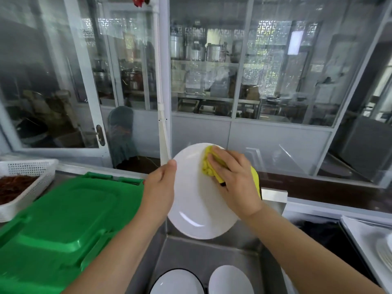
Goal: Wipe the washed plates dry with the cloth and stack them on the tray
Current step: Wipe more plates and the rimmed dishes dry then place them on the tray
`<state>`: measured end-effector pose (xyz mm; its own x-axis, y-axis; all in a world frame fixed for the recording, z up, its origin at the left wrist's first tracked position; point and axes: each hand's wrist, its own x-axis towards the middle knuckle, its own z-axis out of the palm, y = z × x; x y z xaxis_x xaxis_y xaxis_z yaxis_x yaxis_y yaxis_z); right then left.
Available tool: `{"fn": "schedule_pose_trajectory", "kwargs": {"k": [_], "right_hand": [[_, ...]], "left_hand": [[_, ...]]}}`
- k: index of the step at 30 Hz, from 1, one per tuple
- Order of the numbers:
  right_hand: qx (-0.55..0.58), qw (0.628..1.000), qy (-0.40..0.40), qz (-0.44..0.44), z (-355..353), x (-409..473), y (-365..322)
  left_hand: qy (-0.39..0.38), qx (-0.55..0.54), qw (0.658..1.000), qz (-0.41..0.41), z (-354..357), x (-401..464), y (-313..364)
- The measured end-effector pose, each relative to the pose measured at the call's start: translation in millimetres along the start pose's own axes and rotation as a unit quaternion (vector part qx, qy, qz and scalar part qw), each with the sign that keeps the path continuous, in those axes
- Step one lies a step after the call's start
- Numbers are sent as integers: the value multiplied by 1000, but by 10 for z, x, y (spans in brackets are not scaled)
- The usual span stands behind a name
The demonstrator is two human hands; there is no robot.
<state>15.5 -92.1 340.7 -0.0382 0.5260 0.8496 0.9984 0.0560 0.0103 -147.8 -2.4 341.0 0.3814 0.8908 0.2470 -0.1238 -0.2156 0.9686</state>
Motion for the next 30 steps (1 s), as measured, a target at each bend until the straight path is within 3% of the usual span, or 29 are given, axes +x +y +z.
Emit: {"fn": "schedule_pose_trajectory", "kwargs": {"k": [10,18,22,26,30], "right_hand": [[48,997,27,-55,141,129,-515],[-50,986,63,147,-137,296,-247],[-35,964,72,252,-181,102,-146],[-8,966,77,245,-281,45,-51],[-79,986,41,139,-443,64,42]], "left_hand": [[-7,-35,999,36,75,-49,148],[22,-52,994,90,89,-168,139],[37,-88,991,98,136,-277,91],[-24,-51,997,59,147,-343,48],[-159,8,987,-23,5,-132,158]]}}
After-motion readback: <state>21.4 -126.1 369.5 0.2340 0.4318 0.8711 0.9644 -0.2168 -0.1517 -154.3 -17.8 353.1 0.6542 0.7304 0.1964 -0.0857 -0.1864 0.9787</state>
